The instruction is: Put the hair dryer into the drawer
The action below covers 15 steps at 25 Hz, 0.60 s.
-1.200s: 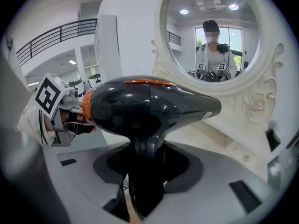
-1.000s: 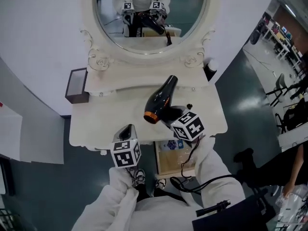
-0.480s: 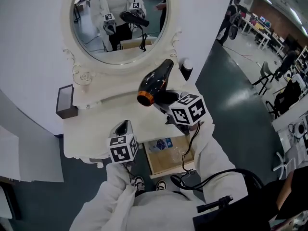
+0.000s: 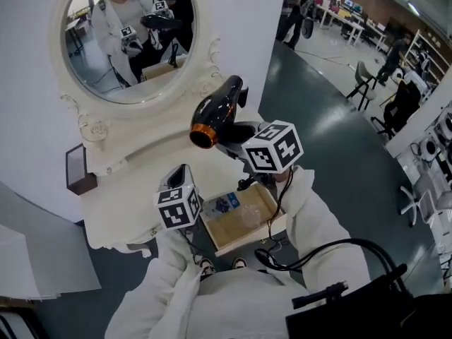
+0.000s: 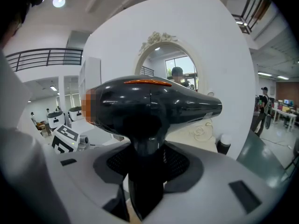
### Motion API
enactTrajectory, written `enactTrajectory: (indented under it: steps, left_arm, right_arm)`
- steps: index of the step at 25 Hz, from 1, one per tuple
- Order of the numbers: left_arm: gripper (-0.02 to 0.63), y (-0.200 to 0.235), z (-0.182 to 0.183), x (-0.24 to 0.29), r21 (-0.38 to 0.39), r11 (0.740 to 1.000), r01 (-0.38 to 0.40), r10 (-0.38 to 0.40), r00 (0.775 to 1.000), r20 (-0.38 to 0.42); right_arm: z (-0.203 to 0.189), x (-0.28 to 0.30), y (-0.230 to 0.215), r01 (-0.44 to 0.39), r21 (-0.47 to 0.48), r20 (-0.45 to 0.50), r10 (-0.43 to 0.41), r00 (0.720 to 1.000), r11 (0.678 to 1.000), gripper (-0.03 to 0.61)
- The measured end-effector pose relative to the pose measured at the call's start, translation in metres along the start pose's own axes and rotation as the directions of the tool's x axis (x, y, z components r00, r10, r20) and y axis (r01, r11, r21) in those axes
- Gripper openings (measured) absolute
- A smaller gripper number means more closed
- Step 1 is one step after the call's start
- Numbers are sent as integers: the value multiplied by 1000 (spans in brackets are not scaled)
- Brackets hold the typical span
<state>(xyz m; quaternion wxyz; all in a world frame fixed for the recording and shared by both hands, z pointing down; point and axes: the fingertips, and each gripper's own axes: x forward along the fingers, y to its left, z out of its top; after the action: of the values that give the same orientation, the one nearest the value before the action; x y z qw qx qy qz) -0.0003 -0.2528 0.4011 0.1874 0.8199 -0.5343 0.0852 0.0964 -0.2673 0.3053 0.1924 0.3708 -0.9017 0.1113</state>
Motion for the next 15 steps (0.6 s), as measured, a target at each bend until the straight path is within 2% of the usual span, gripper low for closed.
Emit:
enactTrajectory:
  steps: [4,9,15]
  left_arm:
    - [-5,-32,-1,4,9,998,54,-54,998,-9]
    - [-5,-46,-12,13,18,993,116,-115,992,-42]
    - [-5,-64,-18,18,31,988,154,-151,986,-68]
  right_arm:
    - [-6,-33,-5,34,24,10,-34,999,999,229]
    - [-19,-43,-6,66,66,10,-67,998,996,229]
    - [-27,-65,-6,75,116,31,-79,996,990,229]
